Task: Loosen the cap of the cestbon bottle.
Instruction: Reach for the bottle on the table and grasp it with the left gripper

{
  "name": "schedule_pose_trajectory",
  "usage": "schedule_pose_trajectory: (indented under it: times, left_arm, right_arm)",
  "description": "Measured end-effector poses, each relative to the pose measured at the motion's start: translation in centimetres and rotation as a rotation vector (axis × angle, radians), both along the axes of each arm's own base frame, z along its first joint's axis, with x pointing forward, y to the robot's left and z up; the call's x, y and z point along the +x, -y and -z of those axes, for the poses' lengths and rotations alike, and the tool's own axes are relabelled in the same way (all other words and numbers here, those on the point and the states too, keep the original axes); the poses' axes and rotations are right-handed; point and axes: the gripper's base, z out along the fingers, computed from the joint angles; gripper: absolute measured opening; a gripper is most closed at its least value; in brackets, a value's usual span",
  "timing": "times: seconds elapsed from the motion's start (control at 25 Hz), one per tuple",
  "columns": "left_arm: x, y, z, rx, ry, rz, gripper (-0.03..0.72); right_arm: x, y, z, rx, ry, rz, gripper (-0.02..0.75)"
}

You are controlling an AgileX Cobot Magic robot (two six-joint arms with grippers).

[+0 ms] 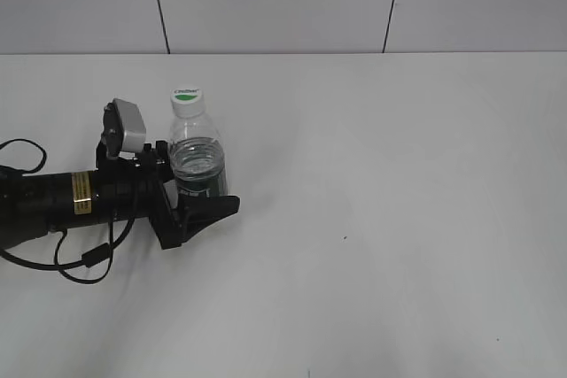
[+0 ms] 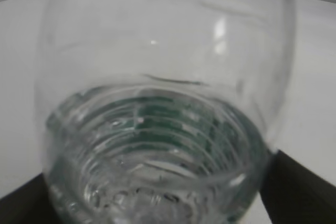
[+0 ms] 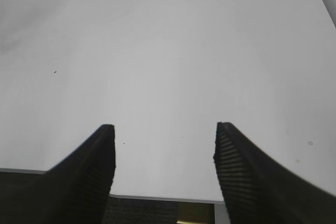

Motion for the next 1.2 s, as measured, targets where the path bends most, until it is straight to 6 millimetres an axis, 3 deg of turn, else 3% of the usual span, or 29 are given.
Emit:
schedule_pose_trajectory:
  times: [0.64, 0.72, 0.88, 1.2]
  left_arm:
    - [0.06, 0.03, -0.02, 0.001, 0.004, 0.007, 0.580]
    - [0.10, 0.03, -0.04, 0.000, 0.005, 0.005, 0.548]
    - [0.15, 0.02, -0.05, 0.001, 0.007, 0.002, 0.414]
    - [0.17, 0.03, -0.08, -0.005, -0.002, 0.000, 0.405]
  right_arm:
    - [0.00, 0.00, 0.00, 0.000, 0.000, 0.000, 0.462]
    - [0.00, 0.00, 0.00, 0.000, 0.000, 0.000, 0.462]
    - [0.00, 0.00, 0.00, 0.003, 0.000, 0.001, 0.462]
    - [0.00, 0.00, -0.01, 0.007, 0.000, 0.004, 0.462]
